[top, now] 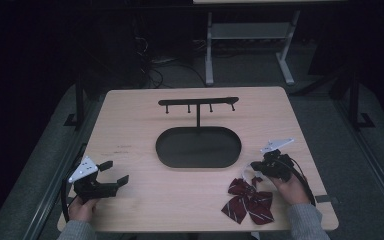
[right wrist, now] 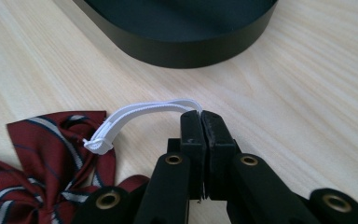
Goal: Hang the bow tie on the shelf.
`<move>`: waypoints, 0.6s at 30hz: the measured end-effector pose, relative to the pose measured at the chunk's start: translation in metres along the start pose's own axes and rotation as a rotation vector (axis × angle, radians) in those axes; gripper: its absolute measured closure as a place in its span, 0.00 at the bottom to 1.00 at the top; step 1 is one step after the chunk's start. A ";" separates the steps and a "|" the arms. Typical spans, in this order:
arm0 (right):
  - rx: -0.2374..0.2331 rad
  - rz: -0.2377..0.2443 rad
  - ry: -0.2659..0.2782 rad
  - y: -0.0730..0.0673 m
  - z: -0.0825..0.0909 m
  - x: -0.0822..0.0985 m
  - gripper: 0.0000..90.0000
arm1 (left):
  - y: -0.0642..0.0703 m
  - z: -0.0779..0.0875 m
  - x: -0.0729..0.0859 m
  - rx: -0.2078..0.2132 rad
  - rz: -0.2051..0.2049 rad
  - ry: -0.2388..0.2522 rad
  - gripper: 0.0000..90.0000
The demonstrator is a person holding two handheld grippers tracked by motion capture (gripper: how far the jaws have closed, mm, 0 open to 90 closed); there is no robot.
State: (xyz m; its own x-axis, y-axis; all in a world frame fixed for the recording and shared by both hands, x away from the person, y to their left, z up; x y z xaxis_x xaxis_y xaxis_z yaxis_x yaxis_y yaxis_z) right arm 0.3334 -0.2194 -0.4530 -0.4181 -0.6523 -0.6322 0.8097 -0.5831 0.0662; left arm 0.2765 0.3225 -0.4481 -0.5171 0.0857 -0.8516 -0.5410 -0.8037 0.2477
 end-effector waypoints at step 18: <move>0.007 0.083 0.054 -0.010 0.029 -0.018 0.98 | 0.000 0.000 0.000 0.000 0.011 0.004 0.14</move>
State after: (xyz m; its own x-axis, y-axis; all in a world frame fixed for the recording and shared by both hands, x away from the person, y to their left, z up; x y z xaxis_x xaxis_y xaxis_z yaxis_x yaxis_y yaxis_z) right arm 0.3204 -0.2159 -0.4202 -0.3269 -0.6718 -0.6647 0.8375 -0.5318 0.1256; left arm 0.2766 0.3229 -0.4484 -0.5205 0.0745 -0.8506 -0.5352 -0.8047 0.2570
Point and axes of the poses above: each handheld gripper's, and its own axes: z roughly backward along the jaws, x roughly out of its underside, y roughly to its right, the point moved 1 cm from there along -z, roughly forward along the jaws, and after that the axes turned 12 degrees about z, right-handed, at the moved point
